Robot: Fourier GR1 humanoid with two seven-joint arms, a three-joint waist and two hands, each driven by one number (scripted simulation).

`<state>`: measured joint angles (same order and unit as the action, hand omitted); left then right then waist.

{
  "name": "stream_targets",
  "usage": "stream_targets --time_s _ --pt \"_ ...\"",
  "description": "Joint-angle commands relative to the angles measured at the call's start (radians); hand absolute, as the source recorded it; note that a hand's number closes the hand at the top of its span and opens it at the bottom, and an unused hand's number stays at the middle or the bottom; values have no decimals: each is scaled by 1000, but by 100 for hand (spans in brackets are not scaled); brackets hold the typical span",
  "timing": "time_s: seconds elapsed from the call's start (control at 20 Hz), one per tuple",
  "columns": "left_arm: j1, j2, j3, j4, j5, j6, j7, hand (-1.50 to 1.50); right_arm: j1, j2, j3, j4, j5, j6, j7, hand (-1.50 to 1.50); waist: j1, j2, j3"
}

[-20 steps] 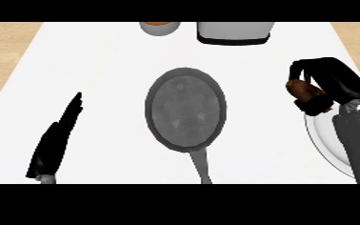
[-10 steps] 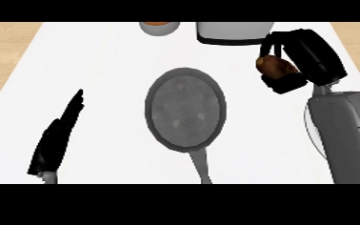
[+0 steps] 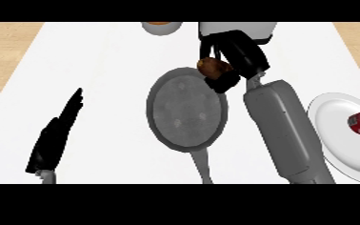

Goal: Pick the sweet potato from the plate and place it in the pan

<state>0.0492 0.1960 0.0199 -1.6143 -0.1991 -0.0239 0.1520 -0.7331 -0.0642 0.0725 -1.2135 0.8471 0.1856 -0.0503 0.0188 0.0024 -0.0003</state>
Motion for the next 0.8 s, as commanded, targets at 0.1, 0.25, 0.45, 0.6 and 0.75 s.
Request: stream_targets --time_s 0.1,0.25,0.45,0.6,0.75 --pt "-81 -9 7 4 0 0 67 0 -113 62 132 240 -96 -112 69 150 9 4 0" --pt "34 1 -11 -29 -4 -24 -27 0 -123 63 247 353 -128 -208 94 150 28 5 0" --pt "14 17 5 -22 7 -43 -15 0 -194 64 372 496 -174 -268 85 150 42 7 0" --pt "-12 -13 -17 18 -5 -28 -35 0 -186 64 398 593 -239 -188 23 150 55 15 0" --pt "-52 -7 -21 31 -11 -36 -23 0 -155 64 324 586 -452 -105 133 -150 78 21 1"
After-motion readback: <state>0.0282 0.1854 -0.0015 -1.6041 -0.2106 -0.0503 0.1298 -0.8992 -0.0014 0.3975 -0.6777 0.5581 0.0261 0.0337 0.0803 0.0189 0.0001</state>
